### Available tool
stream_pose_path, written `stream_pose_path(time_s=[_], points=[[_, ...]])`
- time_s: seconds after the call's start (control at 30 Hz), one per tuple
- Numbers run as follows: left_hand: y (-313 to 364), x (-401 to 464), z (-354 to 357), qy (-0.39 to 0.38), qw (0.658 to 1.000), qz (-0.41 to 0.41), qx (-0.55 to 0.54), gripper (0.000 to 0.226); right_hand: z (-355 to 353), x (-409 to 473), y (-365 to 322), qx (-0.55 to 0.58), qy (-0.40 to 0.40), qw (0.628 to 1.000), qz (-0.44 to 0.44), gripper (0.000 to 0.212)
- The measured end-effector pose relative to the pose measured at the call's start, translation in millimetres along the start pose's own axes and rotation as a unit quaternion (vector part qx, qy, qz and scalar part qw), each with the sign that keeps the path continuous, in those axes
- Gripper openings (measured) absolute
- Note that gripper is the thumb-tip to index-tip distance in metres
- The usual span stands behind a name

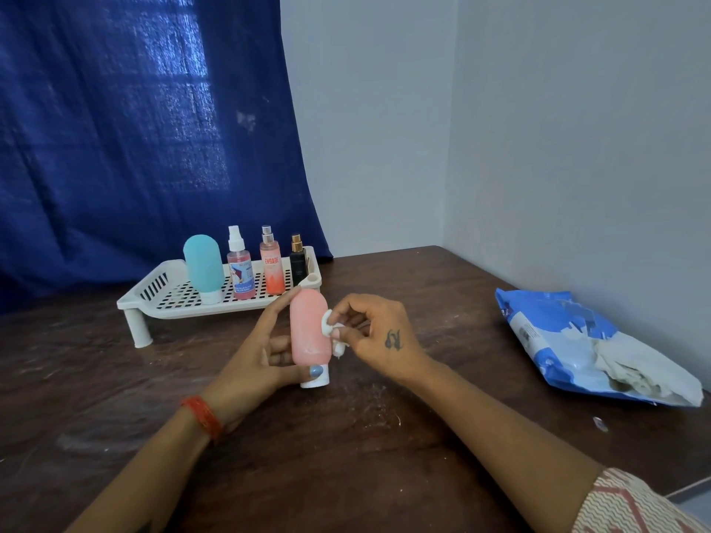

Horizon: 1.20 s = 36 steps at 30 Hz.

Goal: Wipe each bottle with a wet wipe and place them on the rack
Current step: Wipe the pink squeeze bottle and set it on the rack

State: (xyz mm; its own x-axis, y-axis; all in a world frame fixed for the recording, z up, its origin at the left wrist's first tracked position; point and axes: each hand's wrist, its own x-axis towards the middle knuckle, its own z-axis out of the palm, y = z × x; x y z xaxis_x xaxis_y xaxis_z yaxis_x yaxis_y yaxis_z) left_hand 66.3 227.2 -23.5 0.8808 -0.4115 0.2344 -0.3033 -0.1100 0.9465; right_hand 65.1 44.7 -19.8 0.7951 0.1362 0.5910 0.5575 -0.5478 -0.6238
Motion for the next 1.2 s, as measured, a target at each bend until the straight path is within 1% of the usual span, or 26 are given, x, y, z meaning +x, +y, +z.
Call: stream_pose_path(time_s=[0.1,0.23,0.3,0.37,0.43,0.53,0.6,0.67,0.8,0.93,1.0,1.07,1.2], points=[[-1,0,0,-0.001,1.000,0.001,0.007,0.096,0,1,-2,0.011,0.020,0.999,-0.023,0.014],[0,0,-1,-0.004,1.000,-0.001,0.003,0.100,-3,1,-4,0.017,-0.053,0.998,-0.035,0.012],[0,0,-1,-0.004,1.000,0.003,0.008,0.099,-7,2,-3,0.026,-0.086,0.996,-0.010,0.011],[1,0,0,0.000,1.000,0.000,0.010,0.097,-9,2,-2,0.023,-0.103,0.994,0.020,0.012],[1,0,1,0.002,1.000,0.000,0.012,0.097,-8,2,-1,0.021,-0.098,0.994,0.033,0.013],[0,-1,0,0.002,1.000,-0.001,0.007,0.097,-5,1,0,0.023,-0.058,0.997,0.037,0.014],[0,-1,0,0.002,1.000,0.002,0.010,0.098,-4,1,-1,0.030,-0.030,0.999,0.030,0.014],[1,0,1,0.002,1.000,-0.001,0.007,0.099,-4,1,-4,0.041,-0.026,0.999,0.012,0.016],[0,0,1,-0.002,1.000,0.001,0.006,0.103,-5,0,-9,0.036,-0.082,0.996,-0.016,0.016],[2,0,2,-0.003,1.000,0.008,0.018,0.103,-11,1,-7,0.045,-0.123,0.991,0.018,0.012],[2,0,2,-0.005,1.000,0.008,0.020,0.104,-11,1,-7,0.043,-0.132,0.989,0.040,0.016],[1,0,1,-0.006,1.000,0.006,0.017,0.108,-9,0,-6,0.043,-0.118,0.991,0.049,0.016],[0,0,1,-0.005,1.000,0.009,0.015,0.108,-3,-1,-6,0.037,-0.026,0.999,0.023,0.011]])
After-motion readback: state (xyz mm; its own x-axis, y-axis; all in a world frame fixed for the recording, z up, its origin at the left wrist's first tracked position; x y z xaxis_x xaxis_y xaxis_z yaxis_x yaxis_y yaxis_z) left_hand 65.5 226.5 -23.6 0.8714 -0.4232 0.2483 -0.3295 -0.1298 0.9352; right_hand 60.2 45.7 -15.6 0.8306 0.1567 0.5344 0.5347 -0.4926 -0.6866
